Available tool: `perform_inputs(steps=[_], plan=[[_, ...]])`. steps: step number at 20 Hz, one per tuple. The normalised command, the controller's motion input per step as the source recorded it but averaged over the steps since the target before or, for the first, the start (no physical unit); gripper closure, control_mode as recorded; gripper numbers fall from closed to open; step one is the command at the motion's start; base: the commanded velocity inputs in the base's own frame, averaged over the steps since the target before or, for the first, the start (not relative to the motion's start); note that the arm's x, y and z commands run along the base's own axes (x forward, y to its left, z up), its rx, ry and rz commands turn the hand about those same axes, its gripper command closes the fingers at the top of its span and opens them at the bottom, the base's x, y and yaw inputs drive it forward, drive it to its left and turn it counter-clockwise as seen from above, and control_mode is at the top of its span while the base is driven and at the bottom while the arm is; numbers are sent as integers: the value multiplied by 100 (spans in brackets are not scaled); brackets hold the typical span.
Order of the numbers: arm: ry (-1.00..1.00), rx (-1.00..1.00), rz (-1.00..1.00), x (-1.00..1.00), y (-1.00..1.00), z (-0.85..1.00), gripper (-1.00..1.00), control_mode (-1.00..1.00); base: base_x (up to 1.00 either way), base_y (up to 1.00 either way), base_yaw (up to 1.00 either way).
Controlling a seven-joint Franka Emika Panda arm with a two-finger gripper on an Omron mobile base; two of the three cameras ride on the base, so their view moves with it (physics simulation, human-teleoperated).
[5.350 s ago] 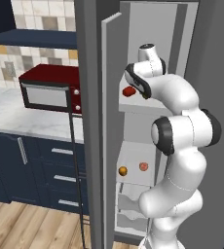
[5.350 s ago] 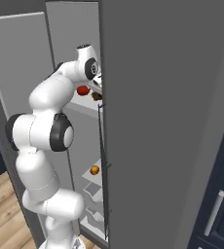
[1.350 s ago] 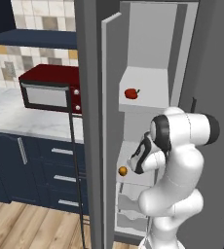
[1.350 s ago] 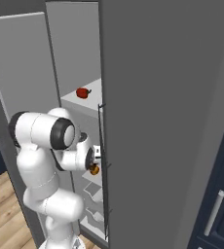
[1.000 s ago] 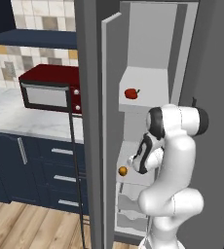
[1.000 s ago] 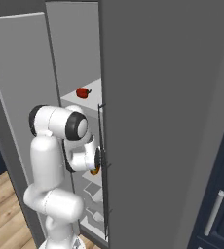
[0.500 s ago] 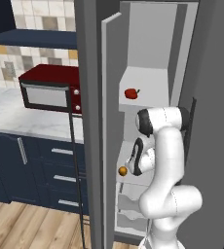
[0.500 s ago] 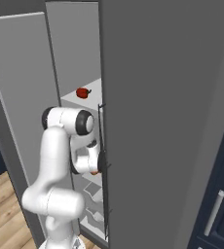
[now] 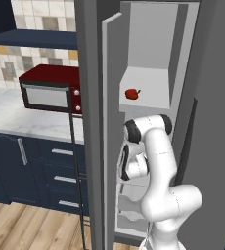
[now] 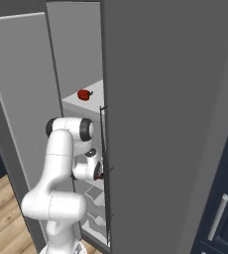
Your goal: Take the sweet potato and bell pepper from the highest rack and move them to the second highest rack where the peach and mango are located, to maximize freezer space. Close the freezer door after rearranging.
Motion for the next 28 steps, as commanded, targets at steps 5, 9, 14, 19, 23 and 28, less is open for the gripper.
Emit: perform_inputs(steps=[5, 9, 14, 19, 23, 28], plan=[[0, 0, 0, 46, -20, -52, 100, -100, 0, 0, 0], [0, 0, 0, 49, -23, -51, 100, -100, 0, 0, 0], [0, 0, 0, 52, -20, -52, 100, -100, 0, 0, 0], [0, 0, 0, 57, -15, -49, 100, -100, 0, 0, 0], [0, 0, 0, 57, 0, -58, -100, -100, 0, 0, 0], [-2, 0, 0, 32, -2, -52, -100, -100, 0, 0, 0]])
